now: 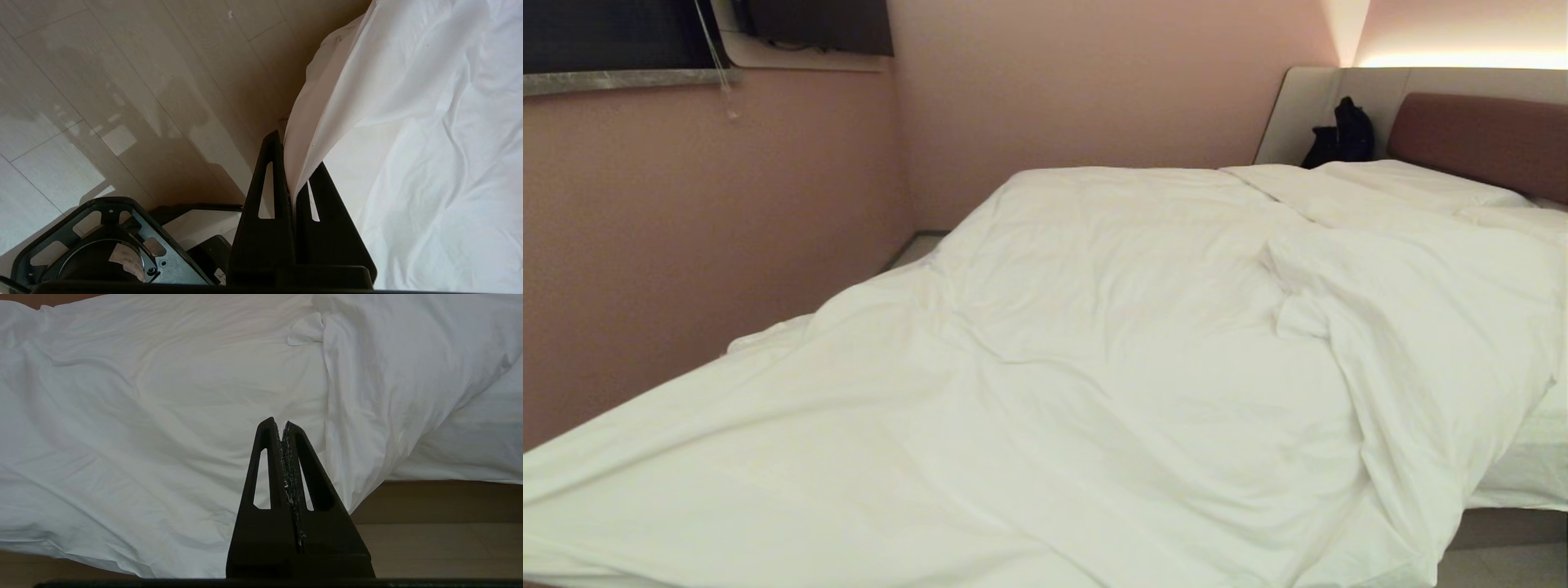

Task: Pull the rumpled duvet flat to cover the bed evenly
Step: Flatten the corners of the folded blanket

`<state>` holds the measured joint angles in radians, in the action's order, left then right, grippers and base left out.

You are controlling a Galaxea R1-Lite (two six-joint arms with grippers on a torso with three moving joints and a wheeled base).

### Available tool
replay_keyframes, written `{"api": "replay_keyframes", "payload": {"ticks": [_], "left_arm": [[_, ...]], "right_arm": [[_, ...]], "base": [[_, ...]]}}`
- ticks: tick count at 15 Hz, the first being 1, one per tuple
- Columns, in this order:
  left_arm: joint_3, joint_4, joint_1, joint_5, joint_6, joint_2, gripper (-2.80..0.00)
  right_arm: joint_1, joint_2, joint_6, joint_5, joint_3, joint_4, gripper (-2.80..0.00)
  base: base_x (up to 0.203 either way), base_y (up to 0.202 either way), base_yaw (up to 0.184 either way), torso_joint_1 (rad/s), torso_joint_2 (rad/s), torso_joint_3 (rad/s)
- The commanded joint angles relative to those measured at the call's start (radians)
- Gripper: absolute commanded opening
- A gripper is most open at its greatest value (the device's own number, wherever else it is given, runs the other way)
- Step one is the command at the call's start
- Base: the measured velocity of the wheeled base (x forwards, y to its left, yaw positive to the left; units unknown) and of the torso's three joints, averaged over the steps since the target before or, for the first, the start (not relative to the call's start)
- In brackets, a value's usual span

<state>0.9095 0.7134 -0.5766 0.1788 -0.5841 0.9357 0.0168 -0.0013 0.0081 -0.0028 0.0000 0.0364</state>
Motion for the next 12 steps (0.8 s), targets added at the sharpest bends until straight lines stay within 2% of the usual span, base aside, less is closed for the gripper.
{"api": "replay_keyframes", "payload": {"ticks": [1,9,12], "left_arm": [[-0.006,0.004,0.0,-0.005,-0.01,-0.007,-2.8],[-0.04,0.048,0.0,-0.015,-0.032,-0.063,-2.8],[-0.034,0.03,0.0,-0.015,-0.037,-0.054,-2.8]], "right_arm": [[0.0,0.001,0.0,0.0,0.0,0.0,-2.8],[0.0,0.001,0.0,0.0,0.0,0.0,-2.8],[0.0,0.001,0.001,0.0,0.0,0.0,-2.8]], "base": [[0.0,0.0,0.0,0.0,0.0,0.0],[0.0,0.0,0.0,0.0,0.0,0.0],[0.0,0.0,0.0,0.0,0.0,0.0]]}}
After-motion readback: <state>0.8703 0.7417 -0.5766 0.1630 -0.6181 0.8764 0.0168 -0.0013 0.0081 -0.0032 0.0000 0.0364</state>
